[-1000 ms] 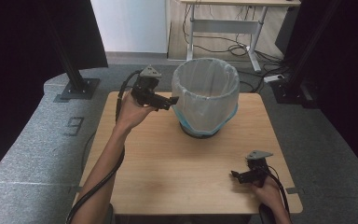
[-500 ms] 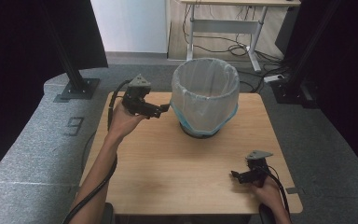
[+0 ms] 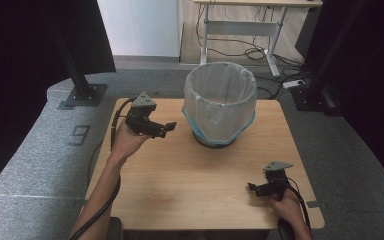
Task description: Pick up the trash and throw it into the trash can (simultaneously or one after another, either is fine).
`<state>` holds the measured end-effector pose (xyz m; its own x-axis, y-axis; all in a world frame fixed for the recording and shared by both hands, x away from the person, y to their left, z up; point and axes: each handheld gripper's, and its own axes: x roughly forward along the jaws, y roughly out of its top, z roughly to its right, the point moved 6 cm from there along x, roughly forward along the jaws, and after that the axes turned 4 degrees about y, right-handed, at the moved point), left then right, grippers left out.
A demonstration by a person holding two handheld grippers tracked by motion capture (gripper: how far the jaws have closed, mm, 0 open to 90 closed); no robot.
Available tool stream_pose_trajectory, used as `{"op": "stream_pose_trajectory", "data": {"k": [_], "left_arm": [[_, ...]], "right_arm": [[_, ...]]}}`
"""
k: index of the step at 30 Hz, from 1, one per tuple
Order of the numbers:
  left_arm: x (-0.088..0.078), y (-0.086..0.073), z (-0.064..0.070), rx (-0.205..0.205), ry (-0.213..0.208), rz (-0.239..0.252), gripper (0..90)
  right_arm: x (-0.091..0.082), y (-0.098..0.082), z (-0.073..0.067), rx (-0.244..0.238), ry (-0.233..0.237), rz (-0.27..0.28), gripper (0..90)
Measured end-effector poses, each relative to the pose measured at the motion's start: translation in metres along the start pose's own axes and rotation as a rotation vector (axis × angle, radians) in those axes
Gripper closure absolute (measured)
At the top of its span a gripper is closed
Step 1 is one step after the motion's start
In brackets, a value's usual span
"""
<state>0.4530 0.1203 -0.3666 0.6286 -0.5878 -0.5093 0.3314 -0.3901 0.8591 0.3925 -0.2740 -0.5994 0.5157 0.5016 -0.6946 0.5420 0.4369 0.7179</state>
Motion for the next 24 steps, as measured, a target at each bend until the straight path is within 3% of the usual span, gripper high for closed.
{"op": "stream_pose_trajectory", "data": {"k": [11,19,24], "left_arm": [[0.002,-0.031,0.001,-0.012,-0.002,-0.013,0.0],[0.004,-0.055,-0.003,-0.051,-0.010,-0.012,0.0],[0.011,-0.076,-0.003,-0.057,-0.003,-0.042,0.0]], "right_arm": [[0.000,0.000,0.000,0.001,-0.002,-0.001,0.0],[0.000,0.000,0.000,0.002,-0.001,0.002,0.0],[0.000,0.000,0.000,0.003,-0.001,0.004,0.0]]}}
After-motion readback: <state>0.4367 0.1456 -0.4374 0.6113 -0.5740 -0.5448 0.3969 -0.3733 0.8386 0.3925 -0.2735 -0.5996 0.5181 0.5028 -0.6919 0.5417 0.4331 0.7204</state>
